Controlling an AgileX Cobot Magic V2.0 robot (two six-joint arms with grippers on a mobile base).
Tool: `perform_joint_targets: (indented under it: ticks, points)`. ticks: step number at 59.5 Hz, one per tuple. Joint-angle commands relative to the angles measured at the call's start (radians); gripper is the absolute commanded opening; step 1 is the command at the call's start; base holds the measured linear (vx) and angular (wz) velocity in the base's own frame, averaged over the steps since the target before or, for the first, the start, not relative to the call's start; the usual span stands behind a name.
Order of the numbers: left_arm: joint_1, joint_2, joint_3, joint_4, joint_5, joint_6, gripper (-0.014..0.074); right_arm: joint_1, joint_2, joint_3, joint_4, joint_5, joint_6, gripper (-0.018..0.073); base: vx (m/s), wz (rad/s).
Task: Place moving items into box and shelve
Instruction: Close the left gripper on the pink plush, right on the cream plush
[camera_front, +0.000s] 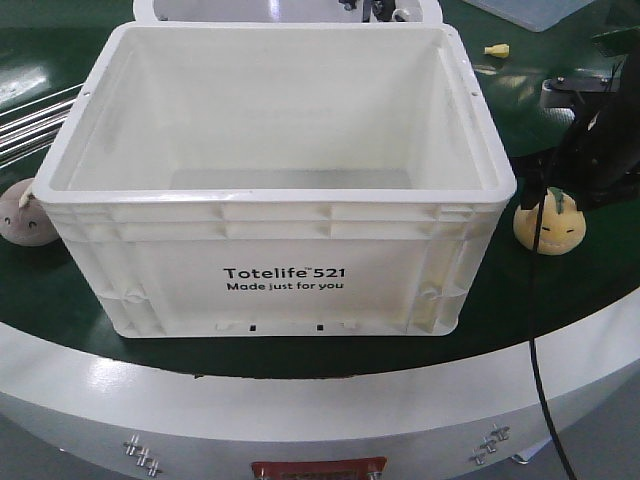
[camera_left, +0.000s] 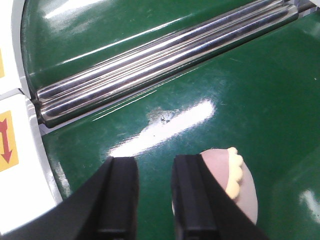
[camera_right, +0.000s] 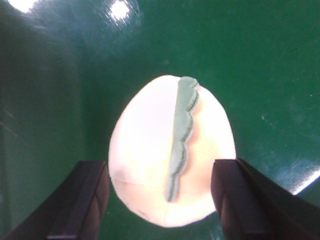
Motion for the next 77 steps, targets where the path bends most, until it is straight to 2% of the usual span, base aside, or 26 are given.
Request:
perform_joint_targets:
  ticks: [1,17,23,28,38,49,61,77]
  points:
    - [-0.002,-0.026,-0.036,0.012,-0.056,-0.005,0.0317,-0.005,-0.033,-0.032,-0.022,-0.018,0.001,0.0487,0.00,0.00]
    - [-0.002,-0.026,-0.036,0.011,-0.055,-0.005,0.0317,-0.005,0.012,-0.032,-0.088,-0.016,0.052,0.0479,0.00,0.00]
    - [-0.002,-0.026,-0.036,0.011,-0.055,-0.005,0.0317,-0.005,0.025,-0.032,-0.095,-0.014,0.054,0.0424,0.00,0.00]
    - [-0.002,-0.026,-0.036,0.011,-0.054,-0.005,0.0317,-0.005,0.035,-0.032,-0.096,-0.014,0.053,0.0312,0.00,0.00]
    - [-0.002,-0.026,-0.036,0.011,-0.054,-0.005,0.0317,-0.005,0.041,-0.032,-0.109,-0.020,0.046,-0.0025,0.00,0.00]
    - [-0.002,-0.026,-0.036,0.011,-0.054,-0.005,0.0317,-0.004,0.041,-0.033,-0.118,-0.028,0.045,-0.0017,0.00,0.00]
    - [-0.002,-0.026,-0.036,0.011,-0.054,-0.005,0.0317,-0.005,-0.014,-0.039,-0.172,-0.041,0.046,-0.0016,0.00,0.00]
    - [-0.002,-0.026,-0.036,0.011,-0.057,-0.005,0.0317,-0.004,-0.121,-0.136,-0.175,-0.040,0.050,-0.0016,0.00,0.00]
